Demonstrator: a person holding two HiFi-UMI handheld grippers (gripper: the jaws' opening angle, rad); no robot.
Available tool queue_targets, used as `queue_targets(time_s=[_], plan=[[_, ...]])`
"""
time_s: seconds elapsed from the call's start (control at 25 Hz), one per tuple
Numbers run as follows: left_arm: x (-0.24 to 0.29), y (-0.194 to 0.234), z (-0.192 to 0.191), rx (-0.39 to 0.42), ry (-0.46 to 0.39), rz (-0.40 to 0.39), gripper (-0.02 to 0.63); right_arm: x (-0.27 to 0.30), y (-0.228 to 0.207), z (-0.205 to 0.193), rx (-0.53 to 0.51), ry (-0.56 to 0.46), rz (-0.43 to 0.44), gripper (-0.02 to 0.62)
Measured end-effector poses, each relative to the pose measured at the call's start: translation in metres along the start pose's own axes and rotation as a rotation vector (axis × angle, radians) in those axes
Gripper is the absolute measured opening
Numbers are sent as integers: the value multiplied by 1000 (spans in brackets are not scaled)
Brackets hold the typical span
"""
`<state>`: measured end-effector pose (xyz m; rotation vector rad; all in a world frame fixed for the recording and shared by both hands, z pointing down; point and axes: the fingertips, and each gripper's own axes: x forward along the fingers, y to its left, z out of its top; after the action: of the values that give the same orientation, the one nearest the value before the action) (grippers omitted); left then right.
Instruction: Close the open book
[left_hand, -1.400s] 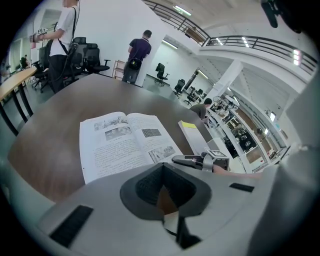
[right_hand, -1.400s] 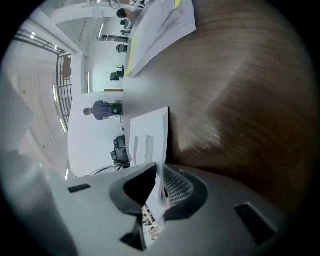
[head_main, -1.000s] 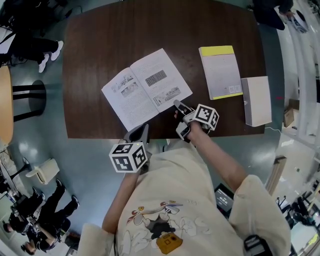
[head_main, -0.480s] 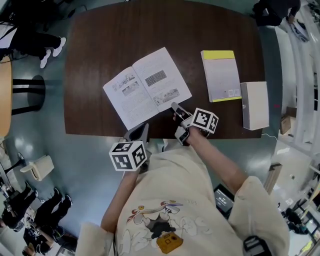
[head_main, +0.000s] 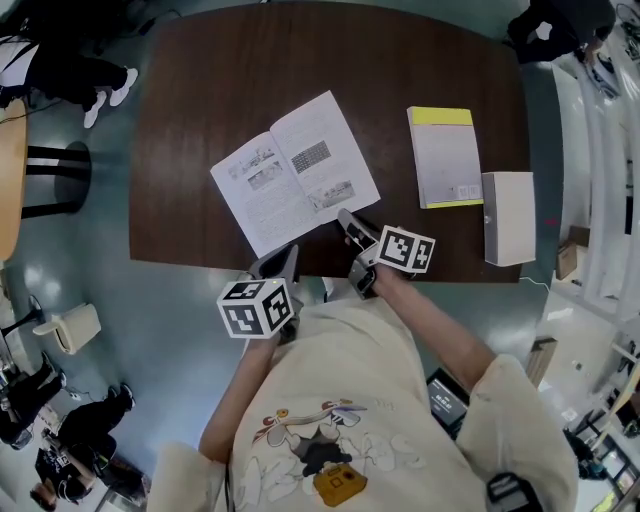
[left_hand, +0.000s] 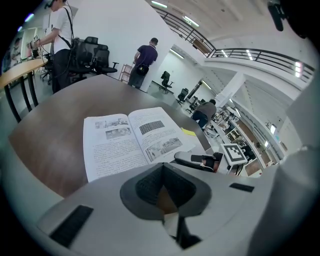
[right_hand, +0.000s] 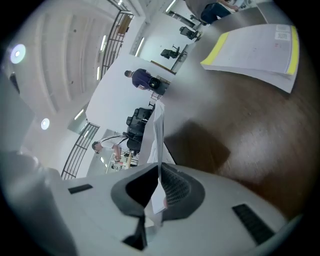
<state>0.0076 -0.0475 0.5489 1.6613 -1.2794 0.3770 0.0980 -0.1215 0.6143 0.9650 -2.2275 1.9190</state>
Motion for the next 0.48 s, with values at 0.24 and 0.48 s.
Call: queue_targets(time_s=[0.24, 0.48], plan=[[-1, -1, 3, -11, -10, 5, 6, 0, 22, -6, -180, 58, 17, 21], [-2, 6, 1, -29, -15, 20, 6, 2, 26, -9, -352, 105, -15, 21]])
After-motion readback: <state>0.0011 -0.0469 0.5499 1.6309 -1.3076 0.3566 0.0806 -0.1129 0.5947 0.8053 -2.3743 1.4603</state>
